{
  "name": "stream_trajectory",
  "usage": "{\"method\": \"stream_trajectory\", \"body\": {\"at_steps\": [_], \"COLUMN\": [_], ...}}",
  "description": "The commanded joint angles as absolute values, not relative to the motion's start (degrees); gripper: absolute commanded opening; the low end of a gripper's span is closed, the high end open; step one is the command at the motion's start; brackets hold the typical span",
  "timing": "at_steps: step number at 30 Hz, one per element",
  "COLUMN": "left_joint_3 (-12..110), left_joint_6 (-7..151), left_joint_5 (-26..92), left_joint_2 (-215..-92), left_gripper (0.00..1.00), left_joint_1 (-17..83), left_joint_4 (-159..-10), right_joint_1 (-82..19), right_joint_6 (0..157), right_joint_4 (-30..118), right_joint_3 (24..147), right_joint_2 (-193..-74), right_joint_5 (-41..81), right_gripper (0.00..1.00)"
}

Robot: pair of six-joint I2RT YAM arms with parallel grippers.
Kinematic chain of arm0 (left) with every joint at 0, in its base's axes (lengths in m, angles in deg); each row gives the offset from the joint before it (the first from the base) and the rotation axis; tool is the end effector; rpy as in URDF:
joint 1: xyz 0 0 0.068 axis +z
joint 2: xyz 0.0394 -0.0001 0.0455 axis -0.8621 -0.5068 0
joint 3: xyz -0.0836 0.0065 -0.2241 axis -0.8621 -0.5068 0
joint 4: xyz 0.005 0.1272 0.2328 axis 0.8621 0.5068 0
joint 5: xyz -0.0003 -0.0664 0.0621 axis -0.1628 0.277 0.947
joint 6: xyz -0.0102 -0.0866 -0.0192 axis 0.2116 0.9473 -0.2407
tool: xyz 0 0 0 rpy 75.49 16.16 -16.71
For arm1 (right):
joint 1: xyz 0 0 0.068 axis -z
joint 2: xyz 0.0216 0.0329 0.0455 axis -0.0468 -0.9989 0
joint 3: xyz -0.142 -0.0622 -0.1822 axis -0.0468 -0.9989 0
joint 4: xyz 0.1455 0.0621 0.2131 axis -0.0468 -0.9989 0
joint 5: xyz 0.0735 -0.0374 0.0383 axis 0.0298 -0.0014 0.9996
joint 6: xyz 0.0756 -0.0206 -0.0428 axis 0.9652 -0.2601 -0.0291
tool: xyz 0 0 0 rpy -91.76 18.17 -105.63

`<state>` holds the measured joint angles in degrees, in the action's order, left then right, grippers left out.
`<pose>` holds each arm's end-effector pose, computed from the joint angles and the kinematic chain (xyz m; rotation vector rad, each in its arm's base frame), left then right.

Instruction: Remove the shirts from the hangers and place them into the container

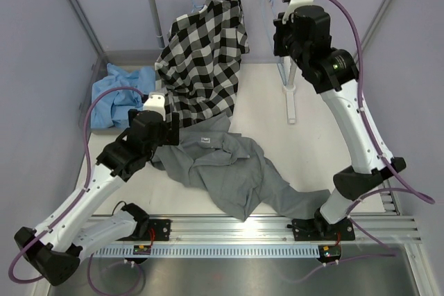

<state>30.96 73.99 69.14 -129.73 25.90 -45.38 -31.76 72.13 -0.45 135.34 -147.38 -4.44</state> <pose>0.2233 -0.1042 0.2818 0.1029 2.0963 0.0348 0.3329 0.1588 0.4837 -0.2403 1.7929 0.1022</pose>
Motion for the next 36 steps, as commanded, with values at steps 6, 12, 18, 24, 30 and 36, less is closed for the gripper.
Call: {"method": "stream_trajectory", "body": {"at_steps": [6, 12, 18, 24, 30, 36], "left_joint_3": [30.55, 30.55, 30.55, 30.64, 30.64, 30.64], "left_joint_6": [72.89, 72.53, 72.45, 72.62, 72.71, 73.67], "left_joint_5": [74.00, 74.53, 74.09, 72.69, 71.46, 65.75], "left_joint_2": [-127.49, -127.05, -127.05, -127.05, -127.40, -129.25], "left_gripper": [0.99, 0.99, 0.99, 0.99, 0.99, 0.99], "left_joint_1": [26.15, 26.15, 26.07, 26.15, 26.15, 26.07], "left_joint_4": [-47.52, -47.43, -47.43, -47.52, -47.52, -47.43], "right_joint_1": [-27.64, -26.50, -25.62, -25.44, -25.44, -25.44], "right_joint_6": [73.83, 73.75, 74.45, 74.10, 75.50, 75.85], "right_joint_4": [2.49, 4.42, 3.28, 3.99, 2.66, 7.15], "right_joint_3": [144.97, 146.03, 147.88, 146.90, 144.46, 127.00], "right_joint_2": [-155.77, -160.25, -163.16, -163.77, -159.14, -144.39], "right_joint_5": [-0.62, 0.79, 1.94, 1.76, 3.34, 4.75], "right_gripper": [0.00, 0.00, 0.00, 0.00, 0.45, 0.88]}}
